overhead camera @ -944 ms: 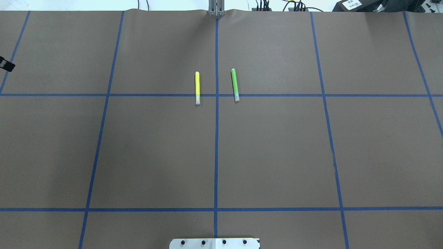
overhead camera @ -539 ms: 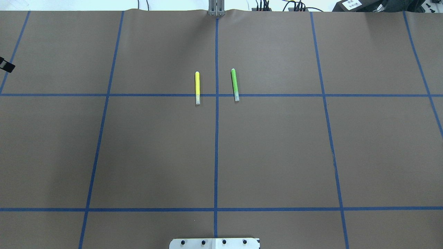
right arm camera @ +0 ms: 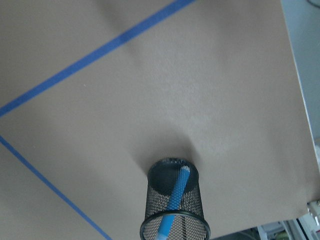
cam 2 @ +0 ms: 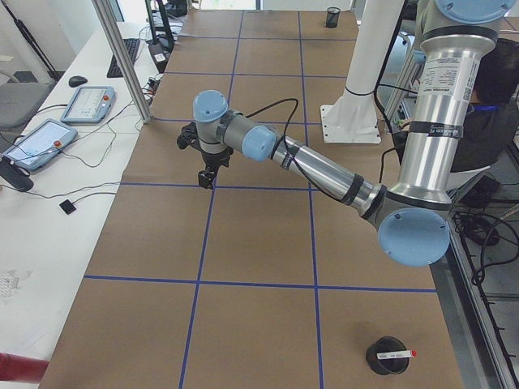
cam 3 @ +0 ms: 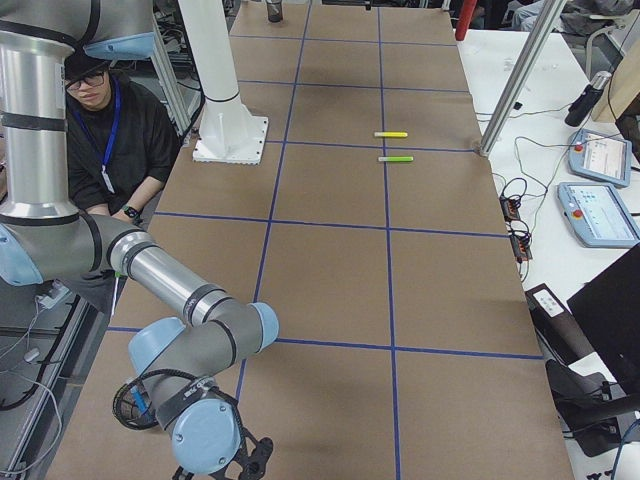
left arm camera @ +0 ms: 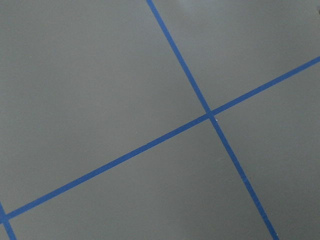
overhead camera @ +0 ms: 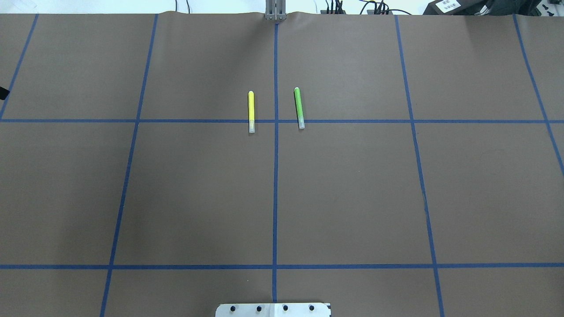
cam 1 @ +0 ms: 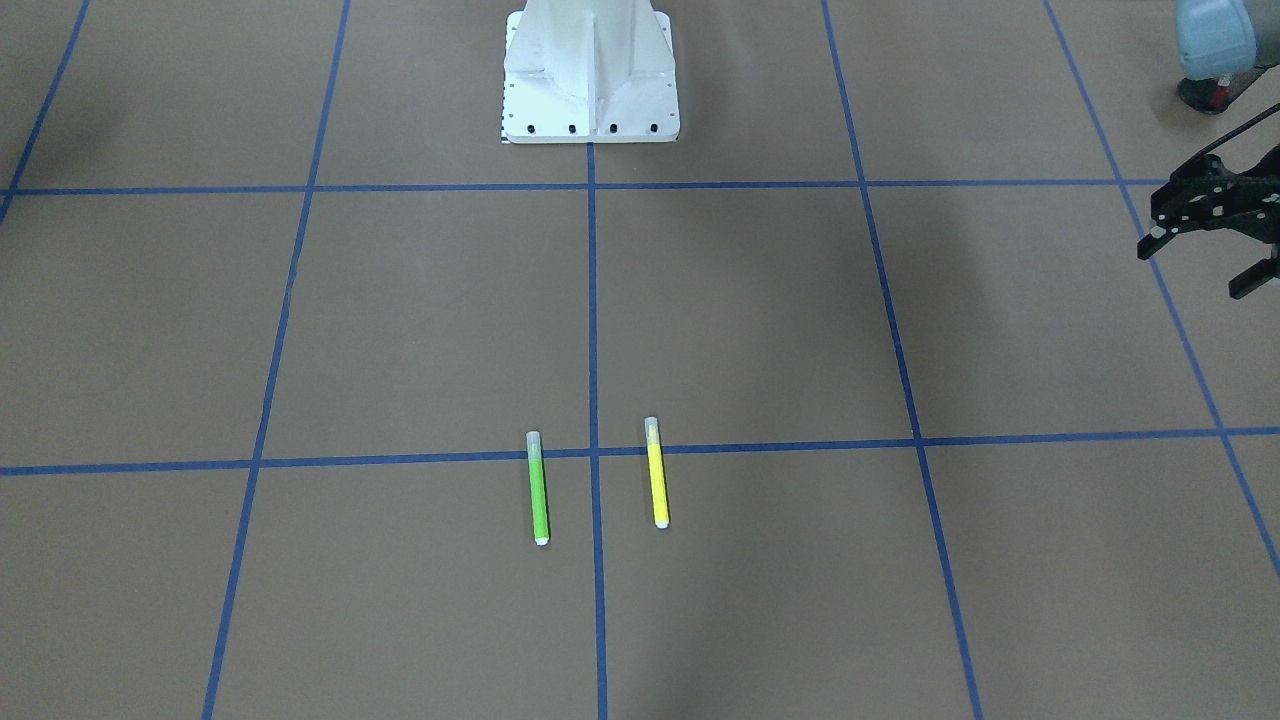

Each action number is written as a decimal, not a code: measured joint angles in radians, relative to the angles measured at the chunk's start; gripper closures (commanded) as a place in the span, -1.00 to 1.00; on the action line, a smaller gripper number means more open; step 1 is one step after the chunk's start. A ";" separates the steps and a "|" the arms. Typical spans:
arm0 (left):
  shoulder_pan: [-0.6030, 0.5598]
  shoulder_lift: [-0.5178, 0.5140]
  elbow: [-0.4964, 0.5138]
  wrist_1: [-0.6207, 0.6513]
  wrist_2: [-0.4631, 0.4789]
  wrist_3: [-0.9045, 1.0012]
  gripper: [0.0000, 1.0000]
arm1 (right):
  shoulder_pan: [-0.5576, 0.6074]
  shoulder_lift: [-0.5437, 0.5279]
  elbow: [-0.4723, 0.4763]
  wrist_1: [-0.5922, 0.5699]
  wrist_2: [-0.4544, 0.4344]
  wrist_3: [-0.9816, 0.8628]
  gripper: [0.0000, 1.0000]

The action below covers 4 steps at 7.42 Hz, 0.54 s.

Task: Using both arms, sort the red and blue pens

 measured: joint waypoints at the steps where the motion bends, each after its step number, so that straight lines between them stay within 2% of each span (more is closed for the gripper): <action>1: -0.010 0.011 0.011 -0.001 0.006 -0.001 -1.00 | -0.053 0.018 0.047 0.040 0.052 0.059 -1.00; 4: -0.020 0.041 0.059 -0.011 0.079 0.003 -1.00 | -0.141 0.088 0.126 0.066 0.275 0.099 -1.00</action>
